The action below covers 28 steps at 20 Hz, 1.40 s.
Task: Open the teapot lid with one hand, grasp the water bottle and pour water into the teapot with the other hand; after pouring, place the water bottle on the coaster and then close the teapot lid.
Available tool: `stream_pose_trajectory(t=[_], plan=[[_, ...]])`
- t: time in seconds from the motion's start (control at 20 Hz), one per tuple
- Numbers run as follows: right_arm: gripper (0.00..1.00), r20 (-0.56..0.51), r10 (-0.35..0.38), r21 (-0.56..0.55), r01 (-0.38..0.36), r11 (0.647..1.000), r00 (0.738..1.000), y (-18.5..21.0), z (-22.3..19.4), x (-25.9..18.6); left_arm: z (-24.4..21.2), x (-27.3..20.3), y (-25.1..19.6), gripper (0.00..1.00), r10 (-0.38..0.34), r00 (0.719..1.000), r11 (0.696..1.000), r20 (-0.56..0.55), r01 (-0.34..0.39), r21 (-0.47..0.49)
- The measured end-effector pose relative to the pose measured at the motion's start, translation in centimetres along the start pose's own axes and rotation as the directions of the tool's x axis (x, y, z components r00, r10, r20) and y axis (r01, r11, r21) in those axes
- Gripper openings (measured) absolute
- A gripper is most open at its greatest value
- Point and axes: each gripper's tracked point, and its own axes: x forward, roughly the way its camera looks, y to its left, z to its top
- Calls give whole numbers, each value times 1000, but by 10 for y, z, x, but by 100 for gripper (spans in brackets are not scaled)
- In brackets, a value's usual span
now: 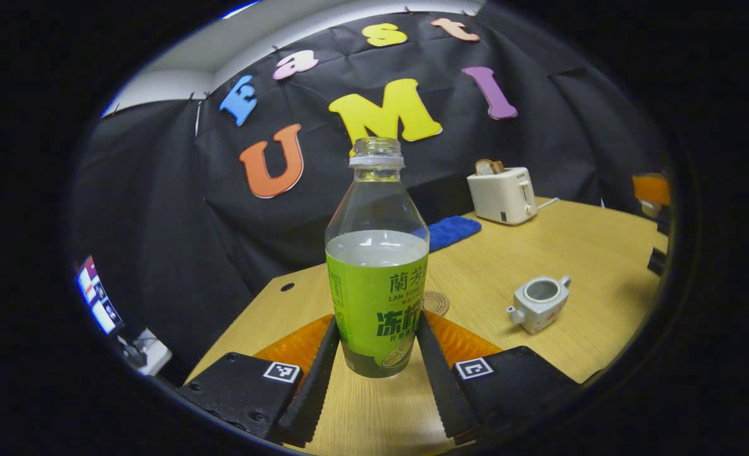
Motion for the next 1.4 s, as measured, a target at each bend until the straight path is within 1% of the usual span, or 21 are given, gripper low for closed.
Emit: stream_pose_trajectory(t=[0.1,0.25,0.45,0.55,0.65,0.75,0.8,0.85,0.95,1.15,1.4], plan=[[0,-3,8,-2,-8,1000,1000,5,-1,1,2,-1,-2,74,-1,1000,998,11,2,-64],[0,-10,11,-1,-11,1000,1000,6,-3,6,13,1,-4,74,-11,999,993,46,17,-118],[0,-21,11,-8,-11,1000,1000,6,-8,14,22,4,-6,74,-27,995,979,95,46,-199],[0,-32,17,-7,-17,1000,999,8,-14,20,24,10,-7,74,-37,995,973,97,58,-222],[0,-47,24,-4,-24,1000,999,11,-21,26,20,13,-7,74,-42,995,970,92,63,-235],[0,-66,33,-4,-33,999,997,13,-29,33,17,20,-5,74,-31,996,970,83,51,-239],[0,-73,37,-3,-38,999,997,15,-32,36,15,26,-6,72,-32,997,969,75,49,-241],[0,-80,40,-2,-41,999,996,15,-35,40,10,38,-9,74,-34,997,968,65,49,-245],[0,-92,43,2,-43,999,995,14,-41,47,1,58,-13,74,-48,998,966,35,56,-254],[0,-121,41,15,-39,999,992,10,-53,59,-11,80,-27,75,-80,997,957,6,78,-279],[0,-147,35,20,-33,999,988,4,-65,68,-21,97,-45,76,-106,994,963,-7,101,-249]])
